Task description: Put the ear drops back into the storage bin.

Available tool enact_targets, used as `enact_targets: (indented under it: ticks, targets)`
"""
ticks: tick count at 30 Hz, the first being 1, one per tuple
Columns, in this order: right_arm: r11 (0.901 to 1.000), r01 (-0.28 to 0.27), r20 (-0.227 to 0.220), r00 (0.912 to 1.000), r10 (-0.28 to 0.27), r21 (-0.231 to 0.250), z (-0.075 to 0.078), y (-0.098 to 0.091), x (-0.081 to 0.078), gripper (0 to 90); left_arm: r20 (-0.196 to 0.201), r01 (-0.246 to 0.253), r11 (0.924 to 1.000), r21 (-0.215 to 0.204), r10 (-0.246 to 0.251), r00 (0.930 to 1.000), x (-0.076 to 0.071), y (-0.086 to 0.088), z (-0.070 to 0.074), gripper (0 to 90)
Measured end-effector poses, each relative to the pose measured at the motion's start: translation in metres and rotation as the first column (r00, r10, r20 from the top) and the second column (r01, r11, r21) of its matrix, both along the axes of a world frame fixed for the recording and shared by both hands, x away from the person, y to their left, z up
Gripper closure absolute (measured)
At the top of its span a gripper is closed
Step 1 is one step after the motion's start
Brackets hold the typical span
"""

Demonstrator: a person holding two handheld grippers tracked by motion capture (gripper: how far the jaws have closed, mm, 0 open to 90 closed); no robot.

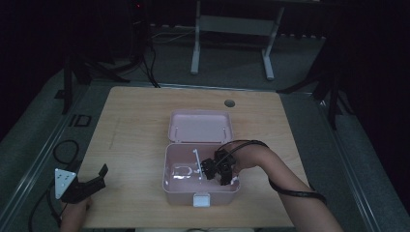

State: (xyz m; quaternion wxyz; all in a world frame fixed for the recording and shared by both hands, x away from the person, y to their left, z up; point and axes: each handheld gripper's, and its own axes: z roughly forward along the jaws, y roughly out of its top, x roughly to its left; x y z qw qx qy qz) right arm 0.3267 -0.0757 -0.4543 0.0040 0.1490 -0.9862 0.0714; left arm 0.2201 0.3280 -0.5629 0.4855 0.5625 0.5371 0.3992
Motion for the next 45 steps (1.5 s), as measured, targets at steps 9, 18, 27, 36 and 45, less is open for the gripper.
enact_targets:
  ticks: [9, 18, 27, 36, 45]
  targets:
    - [0.9984, -0.011, 0.007, 0.9999, 0.012, -0.055, -0.022, 0.006, -0.001, 59.5, -0.002, 0.004, 1.0, 0.003, -0.004, 1.0, 0.0, 0.0, 0.0, 0.4]
    - [0.997, -0.002, 0.003, 1.0, 0.002, -0.077, -0.036, 0.005, 0.0, 59.4, -0.002, 0.008, 1.0, 0.004, -0.008, 1.0, 0.0, 0.0, 0.0, 0.4]
    - [0.9956, 0.011, 0.001, 0.9999, -0.011, -0.093, -0.038, 0.005, 0.0, 58.6, -0.004, 0.012, 0.9999, 0.006, -0.012, 0.9999, 0.0, 0.0, 0.0, 0.4]
    - [0.9976, 0.021, -0.007, 0.9998, -0.021, -0.067, -0.03, 0.006, 0.0, 58.4, -0.004, 0.014, 0.9999, 0.006, -0.014, 0.9999, 0.0, 0.0, 0.0, 0.4]
    - [0.9988, 0.035, 0.002, 0.9994, -0.035, -0.035, -0.012, 0.002, 0.001, 56.0, -0.007, 0.013, 0.9999, 0.005, -0.013, 0.9999, 0.0, 0.0, 0.0, 0.4]
